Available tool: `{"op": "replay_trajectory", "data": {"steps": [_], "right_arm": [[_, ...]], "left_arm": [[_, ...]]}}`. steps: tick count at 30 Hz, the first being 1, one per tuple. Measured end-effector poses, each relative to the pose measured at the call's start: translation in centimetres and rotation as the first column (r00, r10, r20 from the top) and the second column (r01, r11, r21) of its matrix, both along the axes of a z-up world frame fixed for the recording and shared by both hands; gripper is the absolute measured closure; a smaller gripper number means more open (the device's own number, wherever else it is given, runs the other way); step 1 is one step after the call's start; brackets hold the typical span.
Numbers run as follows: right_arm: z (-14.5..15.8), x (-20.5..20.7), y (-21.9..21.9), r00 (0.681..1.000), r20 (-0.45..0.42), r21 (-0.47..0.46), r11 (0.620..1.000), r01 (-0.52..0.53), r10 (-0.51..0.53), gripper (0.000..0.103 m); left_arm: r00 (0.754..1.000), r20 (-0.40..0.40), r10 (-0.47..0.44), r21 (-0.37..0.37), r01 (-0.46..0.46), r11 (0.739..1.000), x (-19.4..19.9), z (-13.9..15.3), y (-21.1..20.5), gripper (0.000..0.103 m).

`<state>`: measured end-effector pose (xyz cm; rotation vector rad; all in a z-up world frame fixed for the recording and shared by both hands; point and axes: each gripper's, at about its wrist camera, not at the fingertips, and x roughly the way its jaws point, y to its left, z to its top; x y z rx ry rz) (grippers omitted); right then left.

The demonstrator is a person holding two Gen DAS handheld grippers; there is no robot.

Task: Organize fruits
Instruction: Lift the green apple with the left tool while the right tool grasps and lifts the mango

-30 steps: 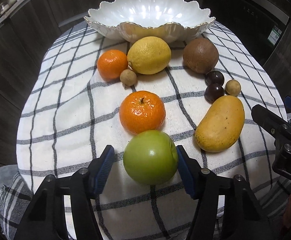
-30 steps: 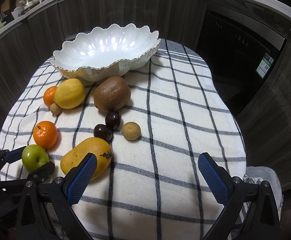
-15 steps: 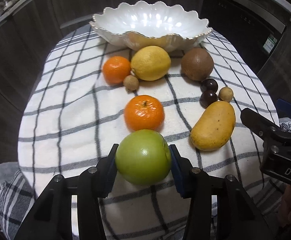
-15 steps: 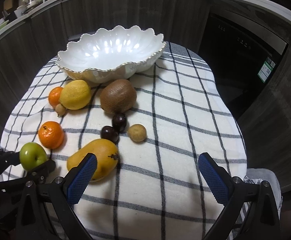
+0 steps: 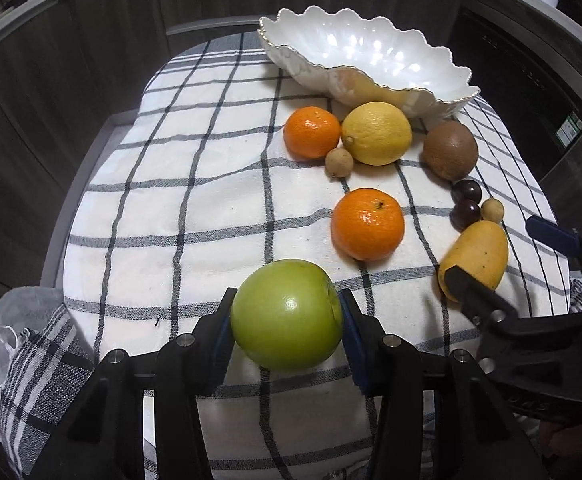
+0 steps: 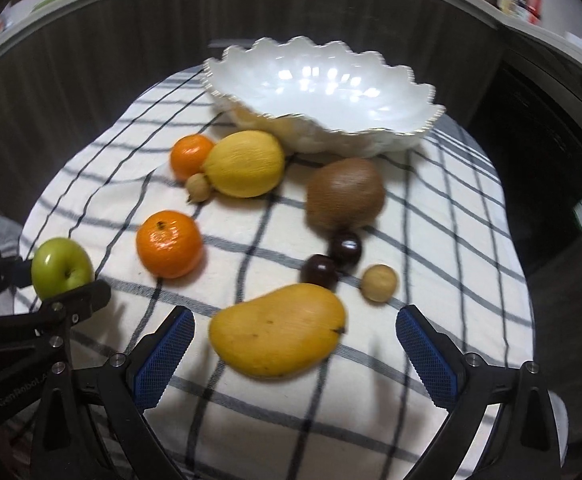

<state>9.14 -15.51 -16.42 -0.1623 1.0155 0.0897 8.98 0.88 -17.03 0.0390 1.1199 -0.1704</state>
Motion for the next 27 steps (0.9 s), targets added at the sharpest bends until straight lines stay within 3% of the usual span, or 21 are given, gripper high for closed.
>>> {"op": "replay_trajectory", "data": {"steps": [11,16,27], "right_arm": [[-2.5,1.1,0.1,0.999,-0.045,-0.005,1.0,-0.013,0.013,0.001],[-3.0,1.2,0.1,0.998,-0.047,0.018,0.999,-0.029,0.03,0.022],[-1.7,0.6,-0.2,0.999,-0.023,0.043,0.999,-0.022,0.023,0.023]], "left_arm": [[1.0,-0.017,0.002,0.006,-0.002,1.0,0.4,-0.7,-0.1,0.056],[1.0,-0.014,0.001,0.011,-0.001,1.0,0.4,-0.7,-0.1,0.056],[0.999,0.032,-0.001,0.016,0.001,1.0,-0.2,0.9,-0.2,0.056]]}}
